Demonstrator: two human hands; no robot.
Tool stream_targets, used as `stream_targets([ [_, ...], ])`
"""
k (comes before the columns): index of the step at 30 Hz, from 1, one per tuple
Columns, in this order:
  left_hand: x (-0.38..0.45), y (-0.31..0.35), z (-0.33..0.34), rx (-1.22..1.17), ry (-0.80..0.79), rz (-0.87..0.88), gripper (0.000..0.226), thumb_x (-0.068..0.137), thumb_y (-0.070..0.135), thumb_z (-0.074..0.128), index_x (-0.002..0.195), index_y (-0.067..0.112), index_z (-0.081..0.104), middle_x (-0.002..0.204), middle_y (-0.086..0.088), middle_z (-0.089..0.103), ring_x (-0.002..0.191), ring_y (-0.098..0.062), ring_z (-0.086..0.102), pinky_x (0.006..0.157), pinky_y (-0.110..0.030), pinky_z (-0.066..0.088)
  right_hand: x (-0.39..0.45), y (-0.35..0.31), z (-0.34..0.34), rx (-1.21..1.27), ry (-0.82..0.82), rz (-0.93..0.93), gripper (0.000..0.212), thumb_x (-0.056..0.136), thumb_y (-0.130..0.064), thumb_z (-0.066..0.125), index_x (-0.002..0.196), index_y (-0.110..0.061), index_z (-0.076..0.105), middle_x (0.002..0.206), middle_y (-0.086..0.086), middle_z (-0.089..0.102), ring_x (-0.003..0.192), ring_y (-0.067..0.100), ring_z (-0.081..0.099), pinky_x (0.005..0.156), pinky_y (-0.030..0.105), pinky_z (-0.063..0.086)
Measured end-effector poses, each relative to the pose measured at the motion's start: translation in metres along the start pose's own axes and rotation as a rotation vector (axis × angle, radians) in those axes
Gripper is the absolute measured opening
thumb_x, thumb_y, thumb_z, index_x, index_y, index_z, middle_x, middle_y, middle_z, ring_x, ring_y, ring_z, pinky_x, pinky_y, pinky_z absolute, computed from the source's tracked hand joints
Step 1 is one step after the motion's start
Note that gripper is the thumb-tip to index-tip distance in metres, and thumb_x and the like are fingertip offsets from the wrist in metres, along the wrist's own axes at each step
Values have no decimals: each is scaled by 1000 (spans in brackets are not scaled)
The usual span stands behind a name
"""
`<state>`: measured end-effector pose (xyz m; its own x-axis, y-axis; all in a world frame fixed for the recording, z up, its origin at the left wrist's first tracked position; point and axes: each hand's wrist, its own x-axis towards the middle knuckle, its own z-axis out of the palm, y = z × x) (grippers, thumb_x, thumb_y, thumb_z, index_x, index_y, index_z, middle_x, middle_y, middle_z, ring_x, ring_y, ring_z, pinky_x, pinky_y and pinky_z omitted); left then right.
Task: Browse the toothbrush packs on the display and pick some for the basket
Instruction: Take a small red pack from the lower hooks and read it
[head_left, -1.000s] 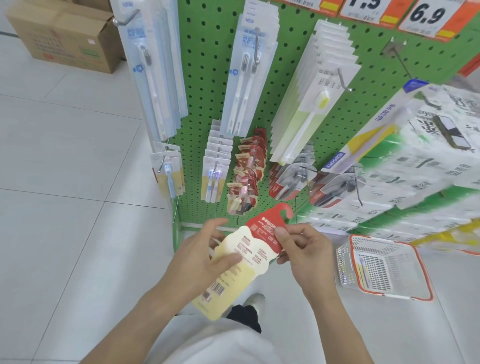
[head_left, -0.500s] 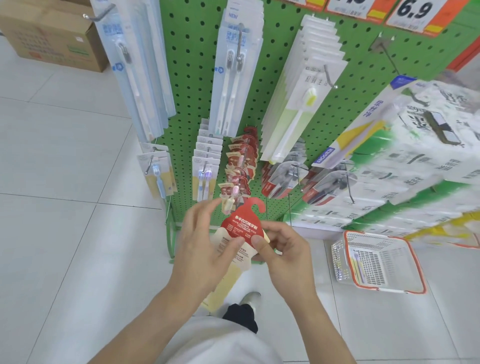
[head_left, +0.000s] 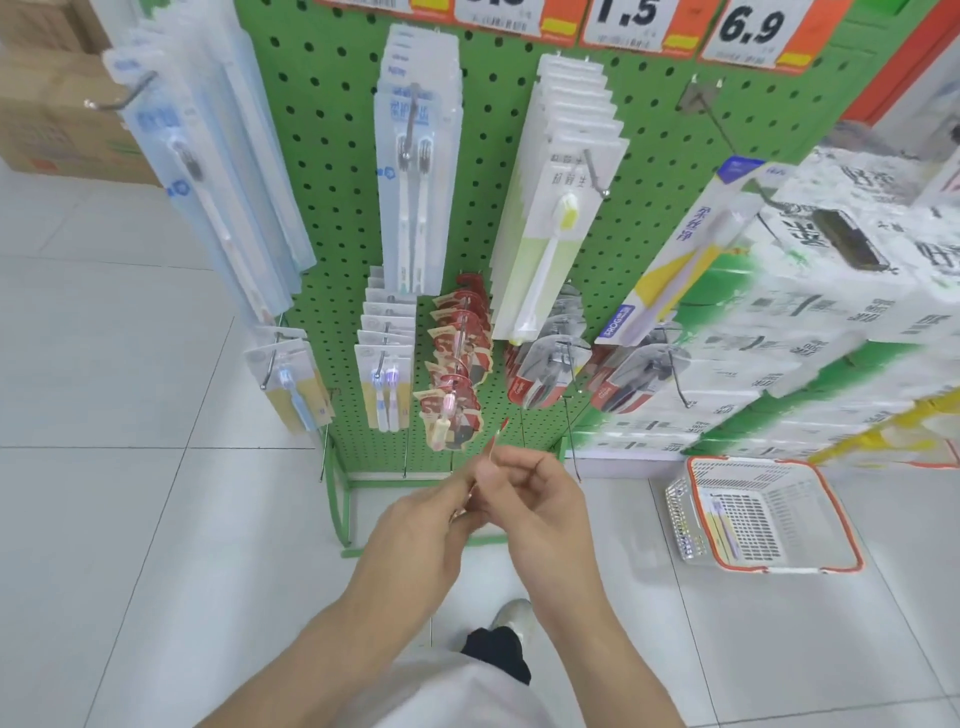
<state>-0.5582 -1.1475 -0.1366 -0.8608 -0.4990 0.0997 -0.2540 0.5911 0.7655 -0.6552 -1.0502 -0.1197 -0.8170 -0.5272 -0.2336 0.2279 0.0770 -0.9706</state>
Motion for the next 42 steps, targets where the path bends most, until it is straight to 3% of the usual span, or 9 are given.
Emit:
stream_targets([
  [3, 7, -3, -11, -117, 32, -158, 12, 91, 33, 72, 93, 44, 73, 74, 19, 71, 68, -1, 63, 64, -21, 48, 4, 0, 4, -74, -30, -65, 14, 88, -28, 77, 100, -23, 72, 90, 5, 76, 84, 27, 74, 82, 46, 60],
  [6, 14, -7, -12, -317, 32, -327, 27, 90, 26, 74, 65, 27, 65, 58, 2, 61, 52, -3, 50, 53, -24, 43, 13, -1, 2, -146, 92, -114, 14, 89, -12, 76, 95, -21, 68, 78, -2, 72, 62, 16, 67, 66, 40, 59],
  [10, 23, -22, -14, -433, 36, -426, 10, 93, 15, 71, 85, 19, 76, 79, -2, 77, 75, -25, 72, 72, -42, 57, 35, 4, -12, -264, 110, -142, 28, 83, -22, 83, 102, -32, 64, 89, -8, 68, 72, 7, 64, 67, 28, 55],
  [12, 27, -28, -13, -493, 33, -427, 13, 95, 13, 67, 94, 23, 76, 85, 1, 79, 82, -21, 75, 77, -40, 58, 44, 3, -10, -258, -49, -129, 24, 86, -21, 81, 104, -31, 68, 99, -9, 72, 88, 8, 69, 71, 23, 57],
  [17, 42, -32, -7, -524, 135, -451, 19, 97, 9, 63, 105, 26, 69, 92, 6, 78, 88, -13, 74, 87, -43, 58, 68, 4, 6, -160, -75, -99, 12, 88, -7, 77, 95, -15, 73, 83, 5, 77, 72, 19, 71, 61, 26, 56],
  [20, 46, -31, -8, -236, 188, -382, 26, 98, 20, 62, 118, 35, 58, 84, 10, 72, 78, -6, 69, 77, -35, 57, 82, 4, 15, -102, -8, -62, 19, 80, -10, 85, 90, -10, 69, 78, 11, 76, 64, 21, 71, 57, 28, 57],
  [28, 51, -29, -9, 143, 154, -234, 46, 98, 27, 60, 142, 28, 47, 133, 5, 45, 99, -21, 63, 81, -36, 51, 108, 15, 24, -131, -11, -46, 20, 78, -11, 87, 84, -12, 69, 71, 9, 76, 59, 18, 69, 59, 28, 55],
  [33, 69, -24, -5, 170, 242, -273, 38, 98, 25, 60, 136, 23, 59, 127, 3, 61, 112, -20, 60, 86, -31, 45, 118, 20, 21, -223, -39, 3, 21, 75, -14, 90, 81, -15, 71, 68, 4, 76, 59, 14, 71, 56, 24, 54],
  [42, 111, -22, 14, 190, 375, -369, 30, 95, 41, 64, 119, 27, 73, 93, 3, 78, 82, -18, 71, 73, -33, 56, 141, 18, 11, -285, -143, 24, 13, 76, -6, 88, 80, -7, 75, 66, -1, 73, 57, 5, 68, 61, 23, 58],
])
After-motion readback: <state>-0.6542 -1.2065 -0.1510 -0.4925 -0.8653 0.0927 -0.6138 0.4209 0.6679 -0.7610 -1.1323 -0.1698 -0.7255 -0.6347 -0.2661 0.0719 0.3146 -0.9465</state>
